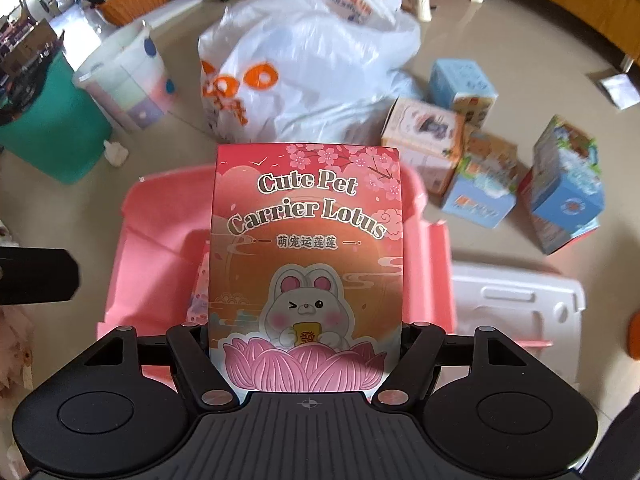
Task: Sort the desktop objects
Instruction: 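Lift the Cute Pet Carrier Lotus box with the right gripper over the tub, then lower the box into the tub beside the pink box and open the right gripper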
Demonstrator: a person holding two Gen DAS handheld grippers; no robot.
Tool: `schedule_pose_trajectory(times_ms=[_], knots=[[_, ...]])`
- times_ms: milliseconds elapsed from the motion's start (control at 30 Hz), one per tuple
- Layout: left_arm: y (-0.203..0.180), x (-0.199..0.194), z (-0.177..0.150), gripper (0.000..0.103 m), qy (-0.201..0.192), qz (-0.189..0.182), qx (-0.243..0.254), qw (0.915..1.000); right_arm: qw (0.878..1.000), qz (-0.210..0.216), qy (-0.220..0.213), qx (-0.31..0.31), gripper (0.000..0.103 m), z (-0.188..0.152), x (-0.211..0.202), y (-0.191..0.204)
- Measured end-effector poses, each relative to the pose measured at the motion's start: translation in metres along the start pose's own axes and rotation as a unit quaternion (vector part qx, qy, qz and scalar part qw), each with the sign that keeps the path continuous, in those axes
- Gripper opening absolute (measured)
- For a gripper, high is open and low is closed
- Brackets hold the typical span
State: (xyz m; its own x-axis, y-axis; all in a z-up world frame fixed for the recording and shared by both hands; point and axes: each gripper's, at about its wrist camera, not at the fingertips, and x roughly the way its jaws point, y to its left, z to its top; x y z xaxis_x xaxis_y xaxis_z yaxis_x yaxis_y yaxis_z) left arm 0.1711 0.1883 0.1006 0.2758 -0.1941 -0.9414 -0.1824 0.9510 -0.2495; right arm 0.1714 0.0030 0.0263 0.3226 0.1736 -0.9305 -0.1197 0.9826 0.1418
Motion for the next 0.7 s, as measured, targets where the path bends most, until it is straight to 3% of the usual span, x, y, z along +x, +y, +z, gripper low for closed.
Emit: schedule_pose_trajectory(times_ms=[367, 700], knots=[[0.009, 0.010, 0.004, 0.102, 0.014, -0.002, -0.015, 0.9998, 0.999, -0.014, 0.041, -0.007, 0.067, -0.005, 0.067, 0.015], [0.012, 0.017, 0.006, 0.102, 0.027, -0.003, -0.010, 0.9996, 0.997, -0.030, 0.069, -0.004, 0.067, -0.011, 0.095, 0.021]])
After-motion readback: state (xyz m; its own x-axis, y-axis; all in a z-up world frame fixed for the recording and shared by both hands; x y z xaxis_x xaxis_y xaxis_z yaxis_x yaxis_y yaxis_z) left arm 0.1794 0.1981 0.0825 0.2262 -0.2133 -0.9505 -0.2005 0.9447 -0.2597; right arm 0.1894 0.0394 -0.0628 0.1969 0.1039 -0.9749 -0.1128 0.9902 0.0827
